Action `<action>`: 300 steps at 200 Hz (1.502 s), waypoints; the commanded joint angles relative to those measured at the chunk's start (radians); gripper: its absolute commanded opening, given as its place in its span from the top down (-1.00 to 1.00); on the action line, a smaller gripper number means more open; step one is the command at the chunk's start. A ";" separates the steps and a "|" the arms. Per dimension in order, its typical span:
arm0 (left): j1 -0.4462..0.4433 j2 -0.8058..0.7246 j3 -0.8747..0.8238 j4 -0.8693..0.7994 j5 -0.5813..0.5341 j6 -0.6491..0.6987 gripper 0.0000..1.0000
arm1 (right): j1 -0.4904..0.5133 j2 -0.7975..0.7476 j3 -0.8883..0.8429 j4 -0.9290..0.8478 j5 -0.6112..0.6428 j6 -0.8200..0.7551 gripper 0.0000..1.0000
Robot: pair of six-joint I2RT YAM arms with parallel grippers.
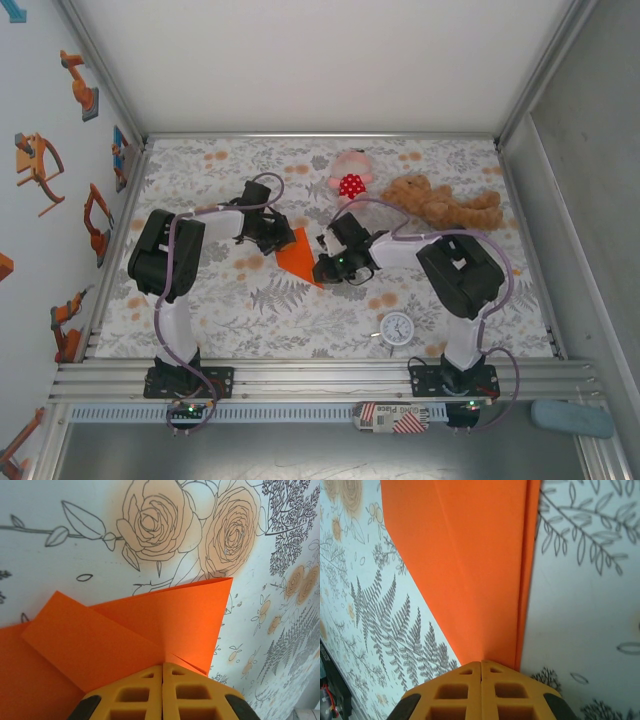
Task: Fold a paper plane with a square sheet of paper (pick it up from the middle)
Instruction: Fourth fold the wing at the center of the table, then pick up the paper from the center of the table.
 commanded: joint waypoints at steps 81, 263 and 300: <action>0.003 0.067 -0.028 -0.115 -0.130 0.036 0.85 | 0.001 -0.148 -0.178 -0.136 0.051 -0.038 0.97; 0.099 -0.504 -0.322 0.187 -0.095 -0.133 -0.28 | -0.057 0.014 0.085 0.206 0.117 0.134 0.25; 0.110 -0.503 -0.344 0.199 -0.079 -0.149 -0.31 | -0.059 0.085 0.147 0.188 0.093 0.100 0.35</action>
